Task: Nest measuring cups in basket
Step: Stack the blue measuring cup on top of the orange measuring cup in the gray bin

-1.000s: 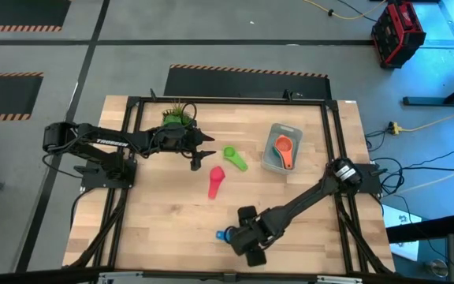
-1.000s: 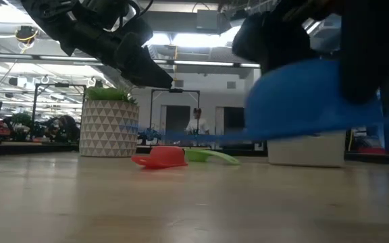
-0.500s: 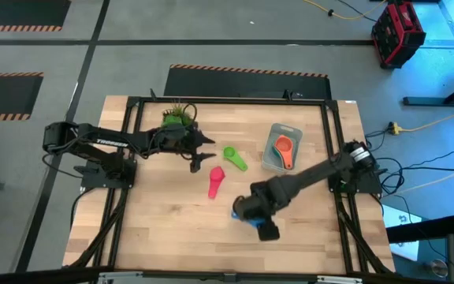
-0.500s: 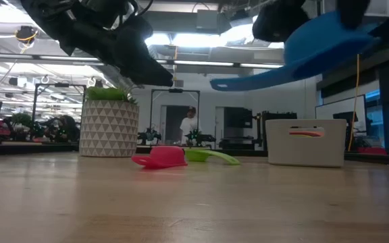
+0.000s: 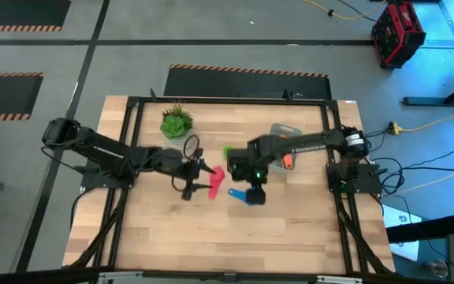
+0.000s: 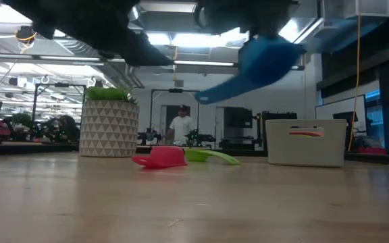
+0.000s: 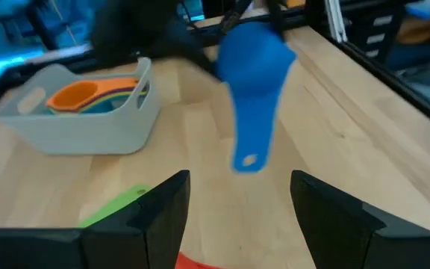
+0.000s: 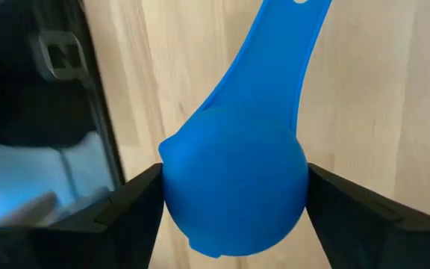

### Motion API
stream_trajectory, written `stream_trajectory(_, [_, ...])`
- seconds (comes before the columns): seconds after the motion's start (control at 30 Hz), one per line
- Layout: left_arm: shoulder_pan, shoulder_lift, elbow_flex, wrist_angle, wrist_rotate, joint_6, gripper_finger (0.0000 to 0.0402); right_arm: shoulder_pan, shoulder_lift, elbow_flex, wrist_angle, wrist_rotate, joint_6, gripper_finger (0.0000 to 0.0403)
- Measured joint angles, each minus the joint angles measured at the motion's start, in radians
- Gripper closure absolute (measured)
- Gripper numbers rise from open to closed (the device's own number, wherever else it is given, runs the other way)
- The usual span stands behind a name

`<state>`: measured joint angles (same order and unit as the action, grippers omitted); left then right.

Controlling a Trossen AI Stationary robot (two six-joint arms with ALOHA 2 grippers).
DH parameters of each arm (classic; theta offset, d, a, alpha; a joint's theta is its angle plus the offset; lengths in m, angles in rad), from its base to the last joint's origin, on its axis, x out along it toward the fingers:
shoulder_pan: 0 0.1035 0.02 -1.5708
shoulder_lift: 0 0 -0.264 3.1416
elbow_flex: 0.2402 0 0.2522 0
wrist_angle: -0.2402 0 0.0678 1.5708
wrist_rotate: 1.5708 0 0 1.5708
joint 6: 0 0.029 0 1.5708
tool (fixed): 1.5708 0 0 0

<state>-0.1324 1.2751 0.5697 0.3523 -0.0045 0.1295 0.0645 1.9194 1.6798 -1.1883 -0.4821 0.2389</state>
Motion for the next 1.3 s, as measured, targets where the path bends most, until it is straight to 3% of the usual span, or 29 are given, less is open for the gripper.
stream_trajectory(0.33, [-0.187, 0.000, 0.000, 0.000, -0.414, 0.141, 0.0175, -0.152, 0.000, 0.000, 0.224, -0.219, 0.289, 0.0112])
stream_trajectory(0.5, [-0.212, 0.000, 0.000, 0.000, -0.533, 0.201, 0.0175, -0.185, 0.001, 0.000, 0.351, -0.297, 0.386, 0.0112])
stream_trajectory(0.83, [-0.207, 0.000, 0.000, 0.000, -0.564, 0.222, 0.0183, -0.193, 0.001, 0.000, 0.438, -0.353, 0.439, 0.0111])
stream_trajectory(1.3, [-0.206, 0.000, 0.000, -0.003, -0.557, 0.222, 0.0274, -0.191, 0.001, 0.000, 0.437, -0.351, 0.438, 0.0104])
